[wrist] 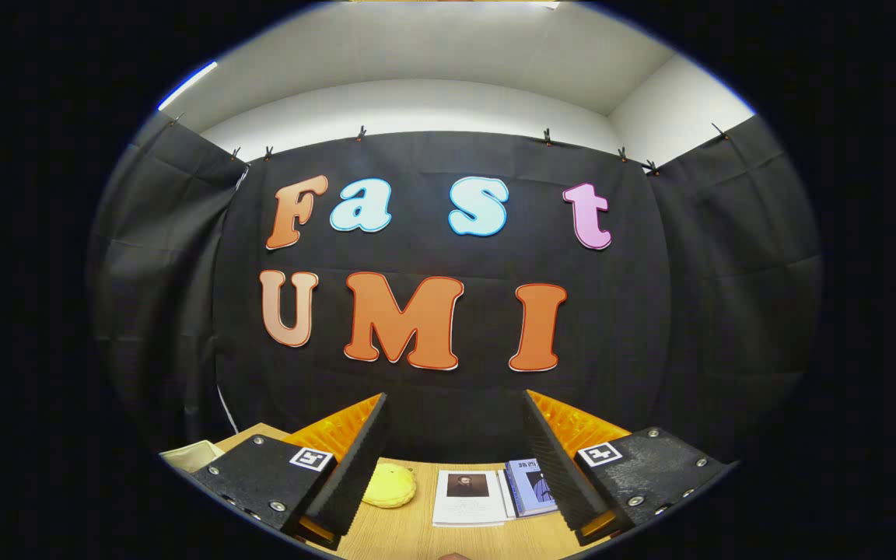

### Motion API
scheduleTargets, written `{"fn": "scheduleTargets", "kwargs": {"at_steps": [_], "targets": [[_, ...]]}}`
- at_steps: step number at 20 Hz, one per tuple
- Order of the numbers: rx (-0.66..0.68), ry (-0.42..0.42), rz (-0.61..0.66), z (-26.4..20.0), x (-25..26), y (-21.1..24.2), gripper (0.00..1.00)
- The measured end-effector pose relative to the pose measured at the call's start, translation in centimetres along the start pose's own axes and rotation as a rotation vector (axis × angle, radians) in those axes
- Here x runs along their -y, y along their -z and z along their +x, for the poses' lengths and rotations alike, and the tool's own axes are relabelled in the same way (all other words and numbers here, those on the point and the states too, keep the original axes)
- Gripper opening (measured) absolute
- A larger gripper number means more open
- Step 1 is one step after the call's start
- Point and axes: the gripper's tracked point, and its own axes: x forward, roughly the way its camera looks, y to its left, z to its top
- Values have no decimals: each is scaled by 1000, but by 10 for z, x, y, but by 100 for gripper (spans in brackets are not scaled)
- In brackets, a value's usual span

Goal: Open the storage box then place both shoes into the box .Put the left shoe in first, then the right shoe, with the right side of both shoes facing outward in a uniform manner.

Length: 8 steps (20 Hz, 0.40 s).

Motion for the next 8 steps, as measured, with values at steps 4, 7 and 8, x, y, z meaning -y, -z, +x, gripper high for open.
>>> {"fn": "scheduleTargets", "kwargs": {"at_steps": [4,7,8], "targets": [[20,-6,-15,5,-5,-10,98],[36,-5,-20,6,-10,-17,98],[40,-10,-21,5,-12,-18,98]]}}
